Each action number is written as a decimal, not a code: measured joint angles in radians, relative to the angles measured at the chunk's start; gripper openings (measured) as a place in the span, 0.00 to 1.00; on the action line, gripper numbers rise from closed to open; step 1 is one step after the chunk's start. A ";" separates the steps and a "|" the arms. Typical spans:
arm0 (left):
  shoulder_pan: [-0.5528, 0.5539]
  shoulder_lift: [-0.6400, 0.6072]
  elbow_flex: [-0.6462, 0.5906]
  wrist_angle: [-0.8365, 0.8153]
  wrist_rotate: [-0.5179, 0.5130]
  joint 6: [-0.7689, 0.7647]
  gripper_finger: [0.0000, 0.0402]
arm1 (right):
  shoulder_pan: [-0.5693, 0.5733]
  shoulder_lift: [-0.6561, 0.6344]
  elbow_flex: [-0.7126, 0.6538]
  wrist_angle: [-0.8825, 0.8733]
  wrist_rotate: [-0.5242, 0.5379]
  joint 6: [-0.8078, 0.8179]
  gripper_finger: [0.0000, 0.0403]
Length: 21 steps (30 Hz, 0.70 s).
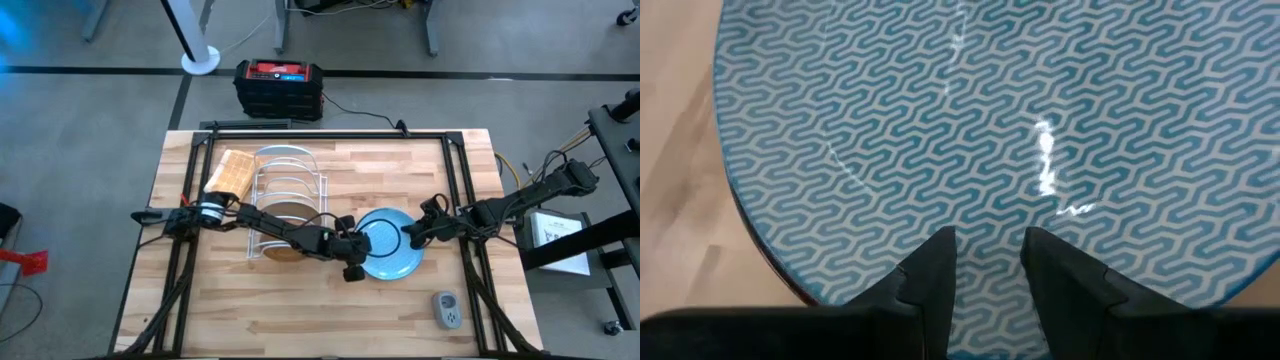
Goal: Sort dishes
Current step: Put the blue plate into the dishwasher rack
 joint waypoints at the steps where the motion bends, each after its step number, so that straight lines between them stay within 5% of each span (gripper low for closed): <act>1: 0.000 0.000 0.005 -0.010 0.002 0.003 0.29 | 0.000 0.000 0.000 0.000 0.000 0.005 0.13; 21: -0.001 0.003 0.106 -0.177 -0.040 0.016 0.29 | 0.001 0.002 0.000 0.004 0.050 -0.008 0.12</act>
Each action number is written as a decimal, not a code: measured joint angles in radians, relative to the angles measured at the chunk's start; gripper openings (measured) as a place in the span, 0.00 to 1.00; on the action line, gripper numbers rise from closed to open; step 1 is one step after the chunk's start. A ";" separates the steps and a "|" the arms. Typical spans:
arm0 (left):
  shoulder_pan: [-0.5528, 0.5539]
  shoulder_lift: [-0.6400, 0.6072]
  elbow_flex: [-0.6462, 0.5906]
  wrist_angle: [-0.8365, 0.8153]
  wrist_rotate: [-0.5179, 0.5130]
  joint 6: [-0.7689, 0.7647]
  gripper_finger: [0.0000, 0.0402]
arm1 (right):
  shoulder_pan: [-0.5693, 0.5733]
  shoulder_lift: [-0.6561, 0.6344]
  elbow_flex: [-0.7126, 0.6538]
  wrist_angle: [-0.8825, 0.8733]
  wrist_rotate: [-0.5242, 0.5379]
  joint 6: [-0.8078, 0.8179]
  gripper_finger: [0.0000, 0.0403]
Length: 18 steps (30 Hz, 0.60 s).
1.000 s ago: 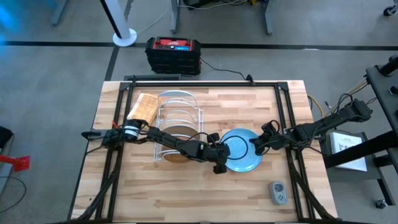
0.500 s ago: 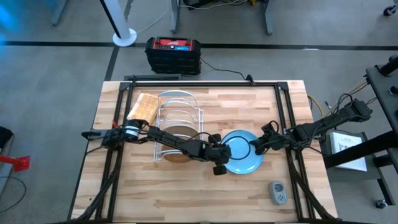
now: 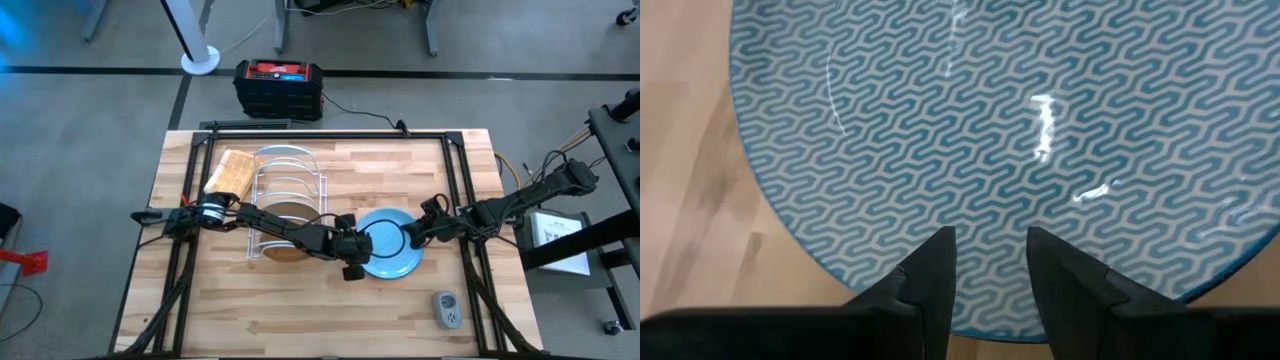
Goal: Sort dishes
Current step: Put the blue plate into the dishwasher rack
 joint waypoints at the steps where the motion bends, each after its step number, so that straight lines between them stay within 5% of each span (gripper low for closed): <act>1: 0.000 0.000 0.001 0.000 -0.001 0.000 0.29 | 0.000 0.000 0.000 0.000 0.005 -0.001 0.12; 18: -0.001 -0.011 0.001 0.000 -0.003 -0.001 0.29 | -0.001 -0.028 0.000 0.044 0.046 -0.063 0.02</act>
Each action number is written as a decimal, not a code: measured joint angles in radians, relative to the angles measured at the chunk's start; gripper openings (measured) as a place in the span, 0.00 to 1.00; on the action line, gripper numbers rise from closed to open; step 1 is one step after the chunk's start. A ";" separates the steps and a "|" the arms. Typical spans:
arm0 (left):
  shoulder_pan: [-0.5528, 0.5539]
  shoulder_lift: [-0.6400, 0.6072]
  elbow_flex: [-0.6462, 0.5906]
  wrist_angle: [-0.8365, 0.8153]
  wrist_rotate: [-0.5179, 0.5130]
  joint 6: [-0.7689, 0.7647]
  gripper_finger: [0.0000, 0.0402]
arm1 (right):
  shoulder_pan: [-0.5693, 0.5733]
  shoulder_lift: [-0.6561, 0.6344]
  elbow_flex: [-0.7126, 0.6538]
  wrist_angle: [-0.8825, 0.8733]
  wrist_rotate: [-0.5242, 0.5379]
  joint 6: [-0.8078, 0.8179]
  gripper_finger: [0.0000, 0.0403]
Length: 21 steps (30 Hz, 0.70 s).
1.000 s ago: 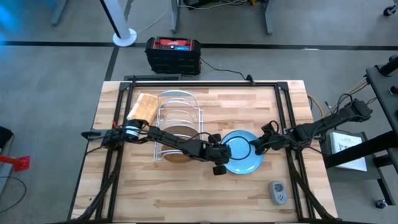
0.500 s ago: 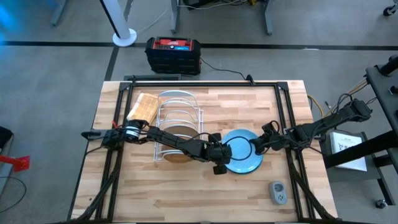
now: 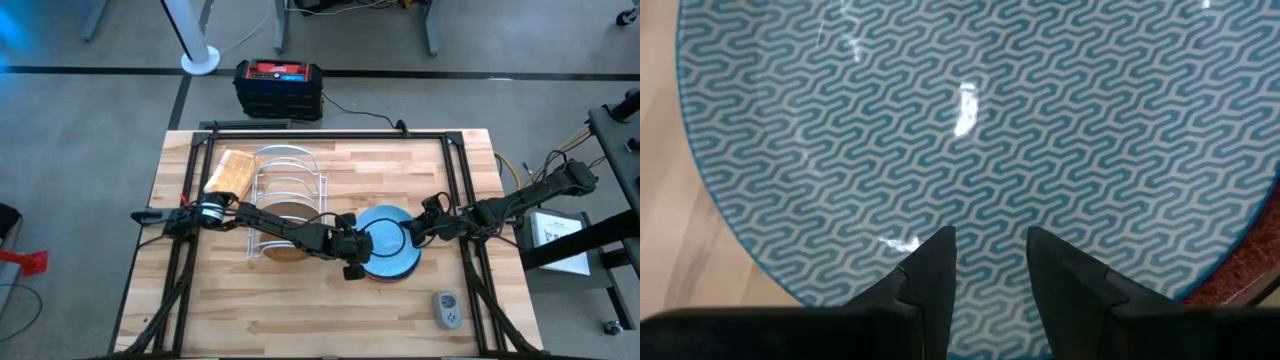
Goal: Sort dishes
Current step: Put the blue plate into the dishwasher rack
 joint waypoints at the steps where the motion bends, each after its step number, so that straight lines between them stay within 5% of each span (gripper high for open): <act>1: 0.000 0.000 0.000 0.000 0.000 0.000 0.29 | 0.000 -0.001 0.000 0.001 0.000 -0.004 0.02; 21: -0.003 -0.013 0.001 0.008 0.001 -0.001 0.29 | -0.001 -0.063 -0.001 -0.025 -0.007 -0.028 0.02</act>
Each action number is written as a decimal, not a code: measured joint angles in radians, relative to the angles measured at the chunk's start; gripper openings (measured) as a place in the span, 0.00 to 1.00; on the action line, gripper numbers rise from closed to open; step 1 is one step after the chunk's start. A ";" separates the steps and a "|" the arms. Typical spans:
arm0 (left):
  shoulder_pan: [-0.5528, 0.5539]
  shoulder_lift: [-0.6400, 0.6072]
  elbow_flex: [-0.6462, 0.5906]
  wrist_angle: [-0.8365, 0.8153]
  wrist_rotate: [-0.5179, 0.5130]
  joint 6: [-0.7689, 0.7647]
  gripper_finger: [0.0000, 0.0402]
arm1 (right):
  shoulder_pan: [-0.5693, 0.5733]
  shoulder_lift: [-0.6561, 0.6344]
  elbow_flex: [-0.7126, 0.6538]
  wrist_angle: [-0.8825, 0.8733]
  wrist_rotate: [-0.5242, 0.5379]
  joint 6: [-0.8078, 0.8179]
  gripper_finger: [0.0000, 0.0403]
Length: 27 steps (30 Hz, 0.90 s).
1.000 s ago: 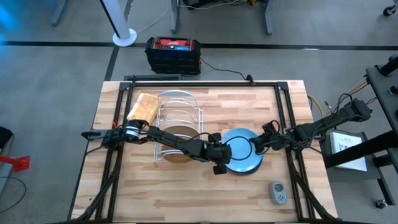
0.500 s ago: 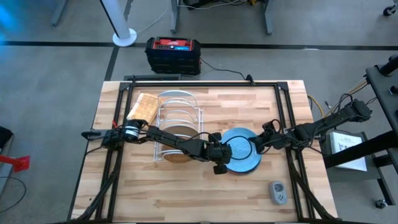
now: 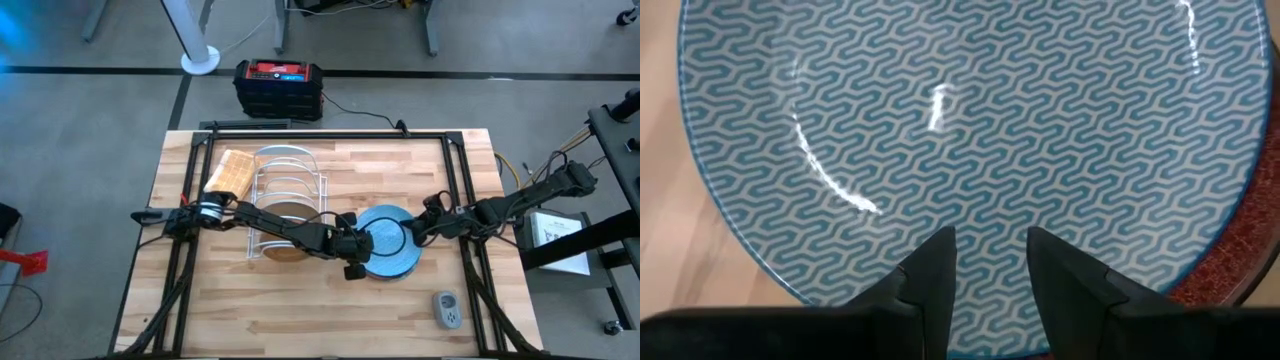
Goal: Sort dishes
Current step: Put the blue plate into the dishwasher rack
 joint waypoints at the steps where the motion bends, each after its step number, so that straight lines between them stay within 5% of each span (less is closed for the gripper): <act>1: 0.000 -0.001 0.000 0.001 0.000 0.000 0.29 | 0.000 -0.006 0.000 -0.006 -0.001 0.000 0.02; 27: -0.015 -0.053 0.000 0.063 -0.003 0.047 0.29 | 0.001 -0.074 0.077 -0.120 -0.015 -0.089 0.01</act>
